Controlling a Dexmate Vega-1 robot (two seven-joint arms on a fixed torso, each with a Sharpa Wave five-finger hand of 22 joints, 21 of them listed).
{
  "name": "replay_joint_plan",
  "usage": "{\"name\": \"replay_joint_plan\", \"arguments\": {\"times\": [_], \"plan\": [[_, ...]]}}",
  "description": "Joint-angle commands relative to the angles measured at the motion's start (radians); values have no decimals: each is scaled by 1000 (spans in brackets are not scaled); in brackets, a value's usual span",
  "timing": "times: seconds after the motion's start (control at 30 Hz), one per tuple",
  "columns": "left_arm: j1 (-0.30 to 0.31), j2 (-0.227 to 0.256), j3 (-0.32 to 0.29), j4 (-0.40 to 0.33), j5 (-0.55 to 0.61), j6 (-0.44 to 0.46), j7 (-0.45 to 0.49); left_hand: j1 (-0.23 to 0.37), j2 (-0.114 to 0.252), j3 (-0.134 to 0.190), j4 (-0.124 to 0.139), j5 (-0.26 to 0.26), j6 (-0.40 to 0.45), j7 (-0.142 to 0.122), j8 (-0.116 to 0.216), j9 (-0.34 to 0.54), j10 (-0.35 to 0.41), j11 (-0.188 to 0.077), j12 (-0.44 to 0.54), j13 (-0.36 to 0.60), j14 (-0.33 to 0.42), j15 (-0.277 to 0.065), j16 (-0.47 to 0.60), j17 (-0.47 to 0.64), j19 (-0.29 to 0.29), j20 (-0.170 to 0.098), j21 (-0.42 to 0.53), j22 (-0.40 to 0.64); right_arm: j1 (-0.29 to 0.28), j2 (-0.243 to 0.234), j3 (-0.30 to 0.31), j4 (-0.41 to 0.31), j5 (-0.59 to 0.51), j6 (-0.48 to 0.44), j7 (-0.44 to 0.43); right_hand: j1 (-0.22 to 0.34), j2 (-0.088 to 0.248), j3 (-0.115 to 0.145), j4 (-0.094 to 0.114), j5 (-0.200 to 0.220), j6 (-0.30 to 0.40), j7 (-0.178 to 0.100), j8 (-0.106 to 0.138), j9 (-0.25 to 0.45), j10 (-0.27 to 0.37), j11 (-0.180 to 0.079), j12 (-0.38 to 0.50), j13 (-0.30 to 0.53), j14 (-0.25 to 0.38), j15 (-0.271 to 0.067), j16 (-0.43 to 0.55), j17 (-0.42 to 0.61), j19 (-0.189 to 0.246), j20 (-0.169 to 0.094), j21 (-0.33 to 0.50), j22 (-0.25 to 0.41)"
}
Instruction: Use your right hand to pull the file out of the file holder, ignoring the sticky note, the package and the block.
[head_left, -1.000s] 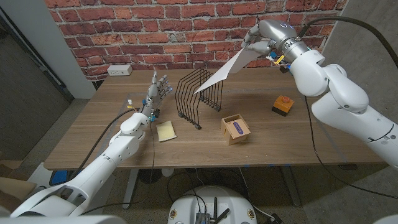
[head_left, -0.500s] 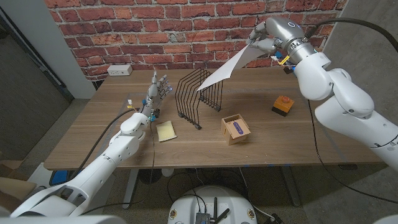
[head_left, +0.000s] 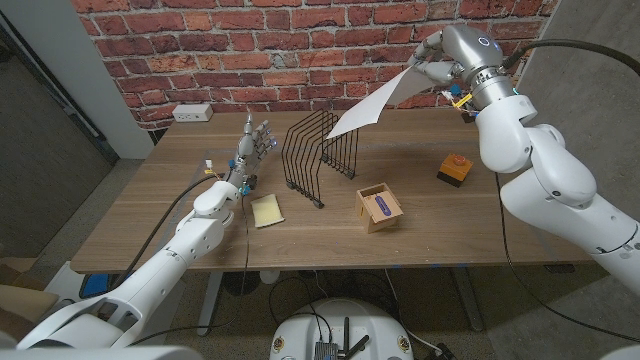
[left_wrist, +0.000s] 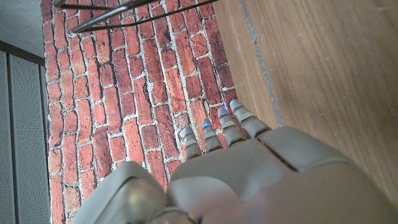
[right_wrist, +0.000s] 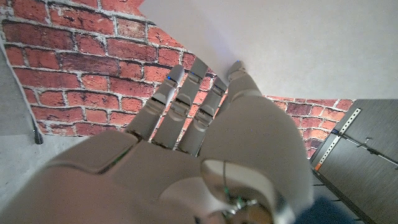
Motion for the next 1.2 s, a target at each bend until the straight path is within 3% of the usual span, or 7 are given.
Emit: {"name": "replay_joint_plan", "arguments": {"times": [0.03,0.63,1.03,1.2], "plan": [[0,0,0,0,0,0,0,1,11,-2,3,7,5,-5,7,1,1,-9,6,5,6,-4,6,3,6,2,8,6,-33,60,-59,-18,-113,-148,-77,-11,2,9,0,0,-5,-1,-3,6,-5,-3,0,1,-5,-74,-4,3,8,-141,2,4],[0,0,0,0,0,0,0,1,11,-2,3,7,4,-5,7,1,2,-8,7,5,7,-4,6,3,6,2,9,6,-33,150,-131,23,-204,-267,-143,-23,2,9,1,0,-9,-1,-7,6,-8,-4,2,4,-6,-73,-4,5,10,-141,0,3],[1,0,0,0,0,0,0,1,11,-2,2,7,6,-5,8,1,1,-8,6,5,6,-4,6,3,6,2,8,6,32,201,-219,78,-307,-369,-133,-34,4,9,4,-1,-11,-1,-10,6,-10,-4,2,5,-7,-72,-5,5,10,-141,-1,3],[1,0,0,-1,0,0,1,1,11,-2,3,7,5,-6,7,1,1,-8,6,5,6,-4,6,3,6,2,8,6,42,232,-229,111,-312,-387,-150,-38,3,8,4,-1,-11,2,-11,6,-8,-4,3,7,-6,-72,-4,6,11,-141,0,3]]}}
